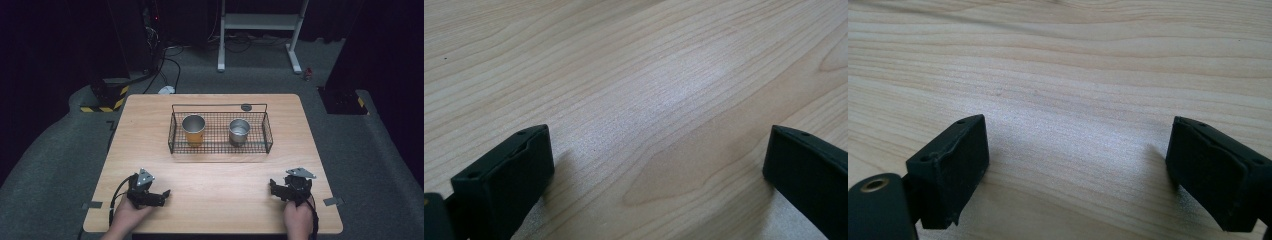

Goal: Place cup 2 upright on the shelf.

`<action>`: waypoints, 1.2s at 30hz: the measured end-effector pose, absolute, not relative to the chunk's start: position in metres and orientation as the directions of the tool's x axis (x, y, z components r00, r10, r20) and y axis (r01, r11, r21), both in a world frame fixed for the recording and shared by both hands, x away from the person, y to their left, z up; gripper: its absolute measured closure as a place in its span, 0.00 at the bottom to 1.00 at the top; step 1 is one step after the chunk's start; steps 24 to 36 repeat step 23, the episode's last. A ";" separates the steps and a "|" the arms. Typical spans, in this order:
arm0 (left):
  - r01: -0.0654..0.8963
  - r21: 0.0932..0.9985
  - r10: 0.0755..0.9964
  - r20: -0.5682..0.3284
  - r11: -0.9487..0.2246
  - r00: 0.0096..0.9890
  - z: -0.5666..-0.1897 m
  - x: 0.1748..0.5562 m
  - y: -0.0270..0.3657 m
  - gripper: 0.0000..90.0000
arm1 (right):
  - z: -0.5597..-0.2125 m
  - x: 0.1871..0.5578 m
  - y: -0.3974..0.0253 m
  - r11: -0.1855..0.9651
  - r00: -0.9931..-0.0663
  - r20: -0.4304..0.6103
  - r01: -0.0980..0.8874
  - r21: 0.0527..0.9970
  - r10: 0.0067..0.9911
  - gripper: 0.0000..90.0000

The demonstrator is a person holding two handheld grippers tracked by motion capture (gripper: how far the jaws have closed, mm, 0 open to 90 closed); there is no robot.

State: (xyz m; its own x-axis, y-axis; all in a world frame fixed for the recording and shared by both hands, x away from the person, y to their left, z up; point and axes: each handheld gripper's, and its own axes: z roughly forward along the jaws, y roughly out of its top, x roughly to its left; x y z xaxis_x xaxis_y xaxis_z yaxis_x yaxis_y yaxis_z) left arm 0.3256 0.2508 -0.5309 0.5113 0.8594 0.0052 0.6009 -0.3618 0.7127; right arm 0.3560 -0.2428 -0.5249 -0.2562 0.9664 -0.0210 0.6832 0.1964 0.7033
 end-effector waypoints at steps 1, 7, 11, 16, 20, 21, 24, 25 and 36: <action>0.601 0.713 0.859 0.005 -0.362 0.511 -0.531 0.326 0.251 0.00 | -0.525 0.356 -0.243 0.196 -0.256 -0.021 0.683 0.703 0.966 0.11; 0.601 0.713 0.860 0.005 -0.361 0.510 -0.531 0.326 0.251 0.00 | -0.525 0.356 -0.243 0.196 -0.256 -0.021 0.683 0.703 0.966 0.11; 0.602 0.711 0.860 0.005 -0.362 0.510 -0.531 0.325 0.251 0.00 | -0.525 0.356 -0.243 0.196 -0.255 -0.021 0.683 0.703 0.967 0.11; 0.603 0.712 0.861 0.004 -0.360 0.509 -0.531 0.325 0.251 0.00 | -0.525 0.356 -0.243 0.197 -0.256 -0.022 0.683 0.703 0.966 0.11; 0.603 0.711 0.860 0.005 -0.362 0.510 -0.531 0.325 0.251 0.00 | -0.525 0.356 -0.243 0.196 -0.255 -0.021 0.684 0.703 0.967 0.11; 0.604 0.711 0.861 0.003 -0.359 0.509 -0.531 0.325 0.251 0.00 | -0.525 0.356 -0.243 0.196 -0.255 -0.021 0.684 0.703 0.967 0.11; 0.603 0.712 0.861 0.004 -0.360 0.509 -0.531 0.325 0.251 0.00 | -0.525 0.356 -0.242 0.192 -0.252 -0.018 0.686 0.702 0.967 0.11; 0.603 0.712 0.861 0.004 -0.360 0.509 -0.531 0.325 0.251 0.00 | -0.525 0.356 -0.242 0.192 -0.252 -0.018 0.686 0.702 0.967 0.11; 0.603 0.712 0.861 0.004 -0.360 0.509 -0.531 0.325 0.251 0.00 | -0.525 0.356 -0.242 0.192 -0.252 -0.018 0.686 0.702 0.967 0.11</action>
